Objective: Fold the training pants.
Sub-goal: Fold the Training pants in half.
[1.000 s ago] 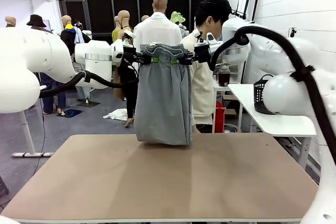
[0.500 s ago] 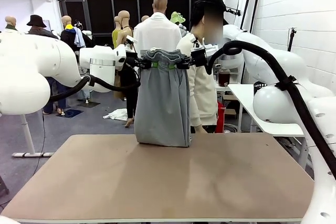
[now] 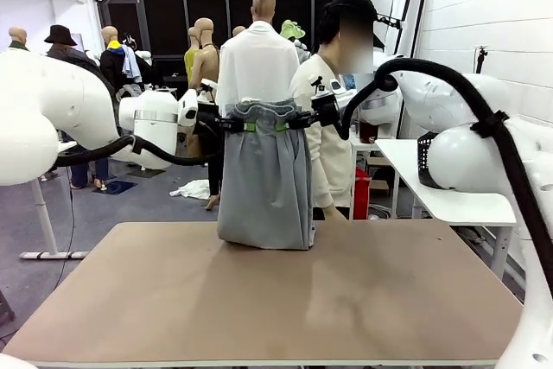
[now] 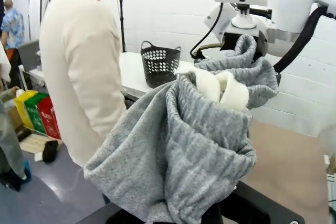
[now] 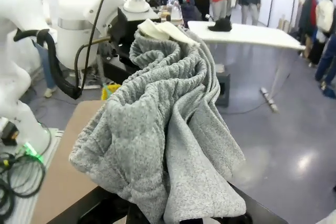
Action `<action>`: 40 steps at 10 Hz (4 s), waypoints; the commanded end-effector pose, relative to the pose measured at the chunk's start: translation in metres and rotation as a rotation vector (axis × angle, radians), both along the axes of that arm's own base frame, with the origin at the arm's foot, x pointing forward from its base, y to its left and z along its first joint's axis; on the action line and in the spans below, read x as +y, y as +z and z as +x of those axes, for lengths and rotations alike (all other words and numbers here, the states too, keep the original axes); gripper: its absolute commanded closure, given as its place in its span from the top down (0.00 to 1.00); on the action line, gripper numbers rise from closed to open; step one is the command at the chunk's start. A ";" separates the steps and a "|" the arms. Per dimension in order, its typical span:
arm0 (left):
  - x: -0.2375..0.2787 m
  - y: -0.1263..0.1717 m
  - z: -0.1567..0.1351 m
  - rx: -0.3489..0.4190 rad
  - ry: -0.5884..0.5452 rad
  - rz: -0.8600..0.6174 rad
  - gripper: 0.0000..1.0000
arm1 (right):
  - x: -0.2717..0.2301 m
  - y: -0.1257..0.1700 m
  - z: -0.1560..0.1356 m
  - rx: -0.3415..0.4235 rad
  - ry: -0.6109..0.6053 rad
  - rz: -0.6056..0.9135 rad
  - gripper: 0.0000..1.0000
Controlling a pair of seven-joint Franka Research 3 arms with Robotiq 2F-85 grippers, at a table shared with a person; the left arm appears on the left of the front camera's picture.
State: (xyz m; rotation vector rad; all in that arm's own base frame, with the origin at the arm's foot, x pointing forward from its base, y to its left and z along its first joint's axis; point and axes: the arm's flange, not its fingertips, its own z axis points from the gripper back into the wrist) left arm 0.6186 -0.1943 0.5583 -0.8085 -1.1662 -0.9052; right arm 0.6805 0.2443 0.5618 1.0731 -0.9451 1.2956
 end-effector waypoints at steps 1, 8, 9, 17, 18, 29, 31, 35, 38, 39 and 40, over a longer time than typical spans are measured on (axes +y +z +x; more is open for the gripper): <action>0.015 -0.012 -0.037 0.078 -0.032 -0.033 0.00 | -0.010 -0.015 -0.052 0.117 -0.027 0.010 0.00; 0.009 -0.076 -0.071 0.242 -0.119 -0.124 0.00 | -0.007 -0.077 -0.087 0.299 -0.021 -0.001 0.00; 0.009 -0.076 -0.071 0.242 -0.119 -0.124 0.00 | -0.007 -0.077 -0.087 0.299 -0.021 -0.001 0.00; 0.023 -0.121 -0.130 0.509 -0.125 -0.165 0.00 | -0.012 -0.122 -0.129 0.512 -0.001 0.066 0.00; 0.025 -0.129 -0.142 0.561 -0.120 -0.167 0.00 | -0.011 -0.133 -0.137 0.551 -0.001 0.074 0.00; 0.065 -0.201 -0.104 0.905 -0.067 -0.265 0.00 | -0.027 -0.213 -0.129 0.851 -0.206 0.101 0.00; 0.071 -0.216 -0.086 0.960 -0.072 -0.296 0.00 | -0.029 -0.222 -0.115 0.894 -0.235 0.096 0.00; 0.037 -0.212 -0.097 0.917 -0.100 -0.285 0.00 | -0.005 -0.222 -0.132 0.860 -0.164 0.077 0.00; 0.033 -0.215 -0.092 0.931 -0.115 -0.292 0.00 | 0.001 -0.223 -0.129 0.872 -0.160 0.075 0.00; 0.031 -0.208 -0.071 0.969 -0.074 -0.279 0.00 | 0.003 -0.227 -0.115 0.920 -0.181 0.104 0.00; 0.030 -0.206 -0.056 1.019 -0.033 -0.269 0.00 | 0.001 -0.233 -0.106 0.961 -0.204 0.128 0.00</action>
